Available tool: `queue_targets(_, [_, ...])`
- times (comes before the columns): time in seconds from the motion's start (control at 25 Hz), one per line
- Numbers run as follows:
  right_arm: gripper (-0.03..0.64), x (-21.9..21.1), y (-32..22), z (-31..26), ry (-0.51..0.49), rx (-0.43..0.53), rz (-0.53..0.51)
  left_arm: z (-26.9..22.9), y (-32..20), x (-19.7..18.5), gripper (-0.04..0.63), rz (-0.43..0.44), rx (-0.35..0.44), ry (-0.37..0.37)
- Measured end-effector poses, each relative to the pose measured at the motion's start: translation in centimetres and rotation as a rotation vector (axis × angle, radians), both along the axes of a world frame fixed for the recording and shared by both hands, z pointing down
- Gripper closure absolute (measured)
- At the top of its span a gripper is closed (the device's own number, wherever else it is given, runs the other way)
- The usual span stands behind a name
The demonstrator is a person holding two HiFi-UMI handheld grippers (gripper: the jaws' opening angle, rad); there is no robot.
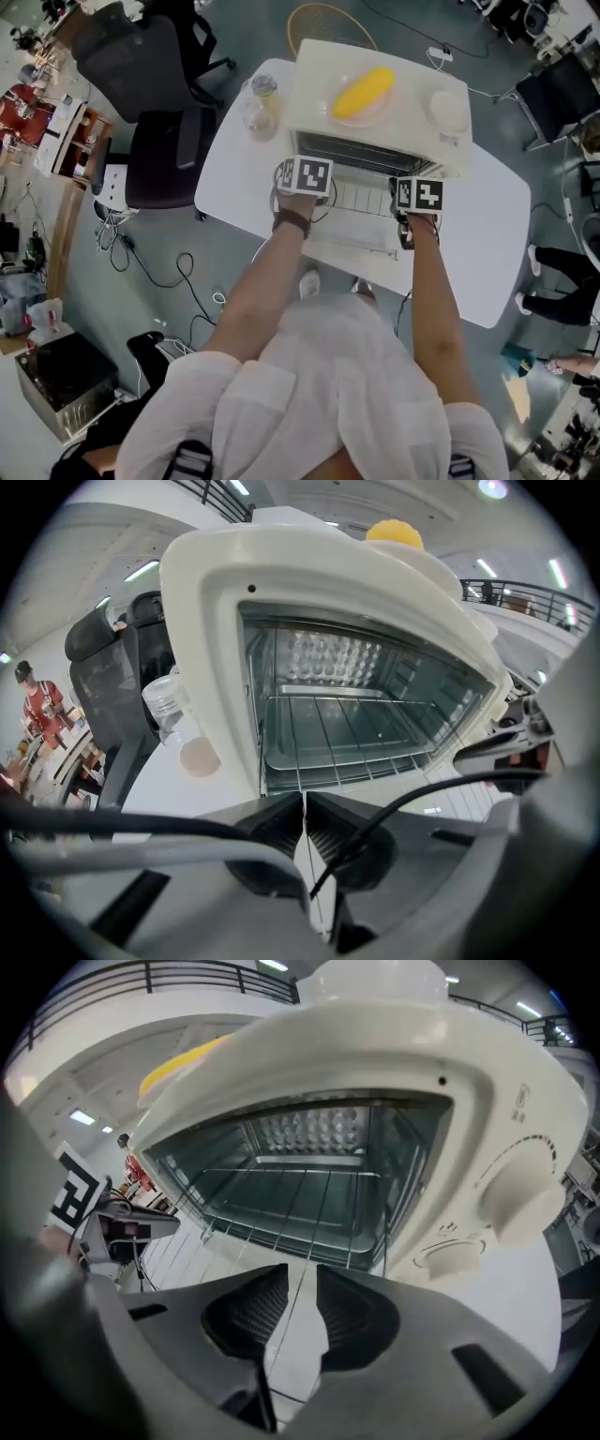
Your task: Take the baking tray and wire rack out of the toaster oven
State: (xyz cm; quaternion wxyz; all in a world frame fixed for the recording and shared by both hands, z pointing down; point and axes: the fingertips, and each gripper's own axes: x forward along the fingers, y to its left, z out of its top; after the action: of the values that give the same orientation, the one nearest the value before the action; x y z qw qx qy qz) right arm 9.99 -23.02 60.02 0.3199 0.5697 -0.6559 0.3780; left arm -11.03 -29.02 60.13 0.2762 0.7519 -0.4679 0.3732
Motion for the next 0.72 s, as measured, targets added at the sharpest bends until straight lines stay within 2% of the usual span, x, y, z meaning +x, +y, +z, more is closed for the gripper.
queue_targets(0.12, [0.528, -0.8, 1.0, 1.1, 0.003, -0.068, -0.008, 0.4, 1.1, -0.1, 0.578, -0.011, -0.021, -0.002])
queue_targets(0.36, [0.582, -0.7, 0.5, 1.5, 0.018, -0.066, 0.005, 0.2, 0.7, 0.0, 0.578, 0.006, -0.014, -0.009])
queue_targets(0.56, [0.584, -0.6, 0.3, 1.8, 0.05, -0.088, -0.007, 0.3, 0.6, 0.0, 0.578, 0.004, -0.017, -0.008])
queue_targets(0.72, [0.591, -0.3, 0.2, 1.9, 0.073, -0.1, 0.041, 0.3, 0.7, 0.1, 0.578, 0.008, -0.021, -0.01])
